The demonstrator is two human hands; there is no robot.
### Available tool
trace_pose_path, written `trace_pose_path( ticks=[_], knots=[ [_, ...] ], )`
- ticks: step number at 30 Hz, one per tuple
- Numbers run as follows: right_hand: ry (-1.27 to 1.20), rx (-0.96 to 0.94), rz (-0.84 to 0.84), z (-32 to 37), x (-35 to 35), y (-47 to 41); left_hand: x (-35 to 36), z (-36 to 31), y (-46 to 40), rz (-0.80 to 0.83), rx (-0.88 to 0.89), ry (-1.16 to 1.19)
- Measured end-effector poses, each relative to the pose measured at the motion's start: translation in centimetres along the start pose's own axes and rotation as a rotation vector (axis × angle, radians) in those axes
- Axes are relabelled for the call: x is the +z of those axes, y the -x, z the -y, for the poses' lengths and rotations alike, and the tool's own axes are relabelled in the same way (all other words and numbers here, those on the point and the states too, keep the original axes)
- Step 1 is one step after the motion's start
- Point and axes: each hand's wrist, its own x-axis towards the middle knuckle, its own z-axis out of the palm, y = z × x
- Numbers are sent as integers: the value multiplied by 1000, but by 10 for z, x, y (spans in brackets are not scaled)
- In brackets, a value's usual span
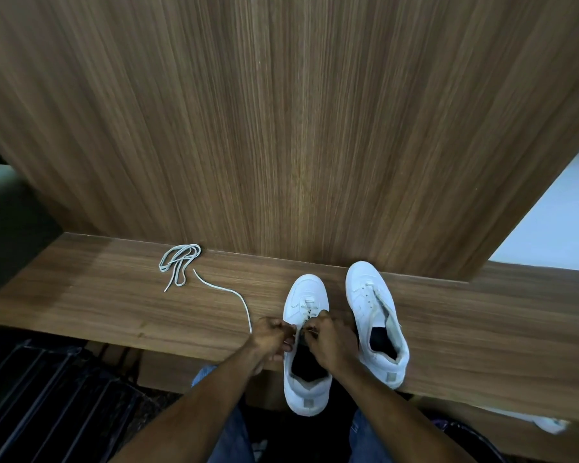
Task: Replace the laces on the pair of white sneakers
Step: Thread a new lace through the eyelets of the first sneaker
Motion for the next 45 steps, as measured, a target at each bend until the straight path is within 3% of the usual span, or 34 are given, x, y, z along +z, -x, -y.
trace_pose_path(
  ticks=[3, 6, 14, 17, 20, 25, 32, 45],
  knots=[
    [39, -54, -12, -4, -5, 5, -2, -8, -5, -31, 5, -37],
    [107, -88, -53, -17, -3, 10, -10, -19, -7, -62, 29, 74],
    [72, 4, 36, -23, -10, 16, -65, -66, -23, -205, 178, 828],
    [20, 67, 99, -22, -10, 15, -76, -71, -21, -307, 206, 957],
    [-13, 105, 144, -20, -7, 15, -62, -48, -25, -319, 121, 777],
    [-25, 118, 151, -17, -10, 17, -12, 0, -15, -20, -147, 138],
    [-40, 123, 154, -19, -10, 18, 12, -12, -21, -171, 33, 73],
    [-15, 111, 138, -18, -14, 21, -84, -116, -19, -364, 264, 1053]
  ],
)
